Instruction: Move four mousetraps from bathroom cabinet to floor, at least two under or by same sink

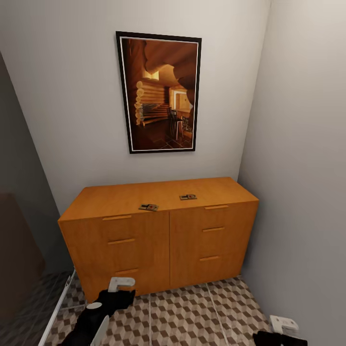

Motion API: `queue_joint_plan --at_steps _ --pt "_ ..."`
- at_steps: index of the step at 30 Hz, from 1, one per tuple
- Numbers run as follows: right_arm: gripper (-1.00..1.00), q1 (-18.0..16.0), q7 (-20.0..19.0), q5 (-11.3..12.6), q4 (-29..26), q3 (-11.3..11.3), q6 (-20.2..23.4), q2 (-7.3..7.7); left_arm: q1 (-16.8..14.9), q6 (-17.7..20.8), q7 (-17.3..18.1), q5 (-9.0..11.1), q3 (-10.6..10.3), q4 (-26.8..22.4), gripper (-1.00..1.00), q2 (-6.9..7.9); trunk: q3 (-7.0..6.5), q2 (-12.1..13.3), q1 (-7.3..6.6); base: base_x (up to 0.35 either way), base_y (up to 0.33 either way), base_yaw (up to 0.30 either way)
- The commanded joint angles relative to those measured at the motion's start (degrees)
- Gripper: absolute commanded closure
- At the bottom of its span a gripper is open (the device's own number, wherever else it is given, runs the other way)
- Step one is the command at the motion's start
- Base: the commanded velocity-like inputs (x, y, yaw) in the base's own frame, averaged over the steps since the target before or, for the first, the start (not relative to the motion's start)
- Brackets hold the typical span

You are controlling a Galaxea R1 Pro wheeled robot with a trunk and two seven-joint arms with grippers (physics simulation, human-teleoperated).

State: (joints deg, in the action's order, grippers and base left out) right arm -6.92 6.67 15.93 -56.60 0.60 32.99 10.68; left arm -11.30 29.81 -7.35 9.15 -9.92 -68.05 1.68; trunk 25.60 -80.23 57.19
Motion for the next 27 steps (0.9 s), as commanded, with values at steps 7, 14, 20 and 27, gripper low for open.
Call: queue_joint_plan --at_steps 7,14,20,27 --pt "-1.00 -0.02 1.98 0.60 -8.88 -0.28 5.81 1.15 -0.22 7.75 -0.52 0.40 -0.33 -10.95 -1.00 -0.46 0.07 -0.04 0.00 0.000 0.000 0.000" --pt "-1.00 -0.02 2.48 0.75 -16.29 -4.65 10.85 2.50 -0.65 12.51 -0.19 0.35 -0.79 -18.09 -1.00 -3.79 0.07 -0.04 0.00 0.000 0.000 0.000" --pt "-1.00 -0.22 2.58 0.62 -19.57 -8.35 14.22 3.01 -1.91 15.25 -0.27 0.27 -8.12 -19.90 -1.00 -9.90 0.07 -0.04 0.00 0.000 0.000 0.000" --pt "-1.00 -0.34 2.66 0.47 -20.51 -9.12 15.51 3.51 -13.15 18.34 -0.11 0.59 -16.30 -20.16 -1.00 -11.68 0.07 -0.04 0.00 0.000 0.000 0.000"
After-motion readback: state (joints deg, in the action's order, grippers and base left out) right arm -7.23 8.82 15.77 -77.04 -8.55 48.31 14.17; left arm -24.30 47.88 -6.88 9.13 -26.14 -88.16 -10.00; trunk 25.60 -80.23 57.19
